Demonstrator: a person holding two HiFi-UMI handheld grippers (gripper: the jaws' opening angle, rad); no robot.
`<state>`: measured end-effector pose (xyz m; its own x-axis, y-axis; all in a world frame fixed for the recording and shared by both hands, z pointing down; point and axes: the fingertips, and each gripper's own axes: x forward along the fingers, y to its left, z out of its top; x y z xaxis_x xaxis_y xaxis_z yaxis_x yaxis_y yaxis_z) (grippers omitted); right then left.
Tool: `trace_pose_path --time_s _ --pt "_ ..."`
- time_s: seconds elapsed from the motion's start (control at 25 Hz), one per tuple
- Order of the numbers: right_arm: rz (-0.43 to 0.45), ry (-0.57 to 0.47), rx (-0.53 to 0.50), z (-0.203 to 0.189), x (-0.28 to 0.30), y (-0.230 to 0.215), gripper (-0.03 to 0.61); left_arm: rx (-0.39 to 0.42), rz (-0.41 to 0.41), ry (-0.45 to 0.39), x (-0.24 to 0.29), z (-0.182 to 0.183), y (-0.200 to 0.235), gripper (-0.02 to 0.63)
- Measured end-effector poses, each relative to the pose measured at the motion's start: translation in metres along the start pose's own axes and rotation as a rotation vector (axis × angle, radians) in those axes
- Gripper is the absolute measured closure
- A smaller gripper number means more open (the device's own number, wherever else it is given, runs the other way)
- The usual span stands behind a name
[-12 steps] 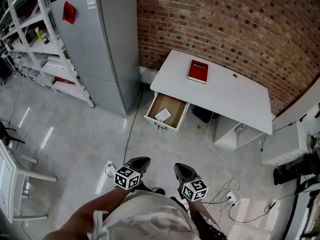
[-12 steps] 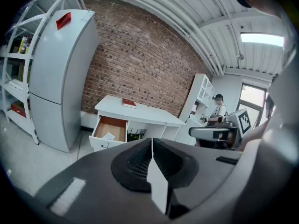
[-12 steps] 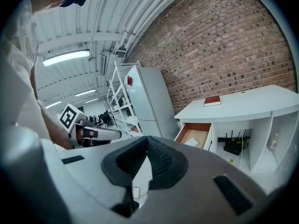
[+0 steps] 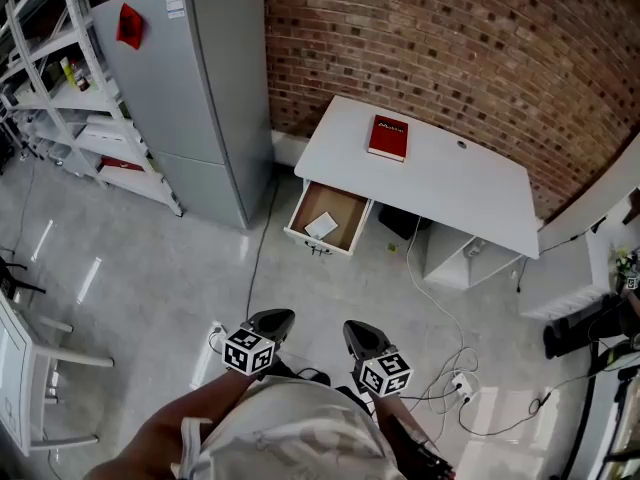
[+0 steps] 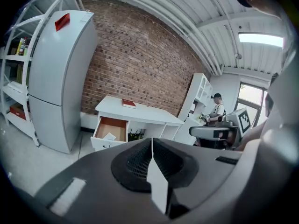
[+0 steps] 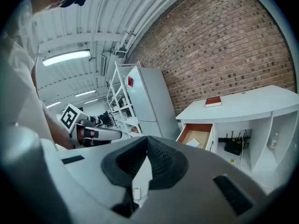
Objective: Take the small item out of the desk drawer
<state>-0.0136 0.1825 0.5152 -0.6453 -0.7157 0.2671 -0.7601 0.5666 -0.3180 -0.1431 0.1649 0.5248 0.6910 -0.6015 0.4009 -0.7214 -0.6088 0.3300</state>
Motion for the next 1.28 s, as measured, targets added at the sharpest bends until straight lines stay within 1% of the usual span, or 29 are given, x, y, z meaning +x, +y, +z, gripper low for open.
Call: trace_pose_path --time_s 0.36,0.8,0.96,1.12,1.28 --pt "-0.021 -0.001 0.019 -0.003 -0.015 -0.014 0.572 0.011 -0.022 0.016 0.014 -0.003 -0.019 0.6" --pt "-0.023 0.002 0.036 -0.009 -0.023 -0.035 0.572 0.011 0.007 0.016 0.022 -0.009 -0.031 0.6" --pt "-0.006 0.002 0.041 -0.007 -0.023 -0.035 0.572 0.006 0.03 0.012 0.023 -0.006 -0.029 0.6" --pt "0.003 0.001 0.044 -0.007 -0.022 -0.037 0.572 0.015 0.029 0.0 0.027 0.0 -0.033 0.6" --pt "0.005 0.011 0.051 -0.012 -0.021 -0.037 0.572 0.012 0.044 0.005 0.023 -0.004 -0.031 0.6"
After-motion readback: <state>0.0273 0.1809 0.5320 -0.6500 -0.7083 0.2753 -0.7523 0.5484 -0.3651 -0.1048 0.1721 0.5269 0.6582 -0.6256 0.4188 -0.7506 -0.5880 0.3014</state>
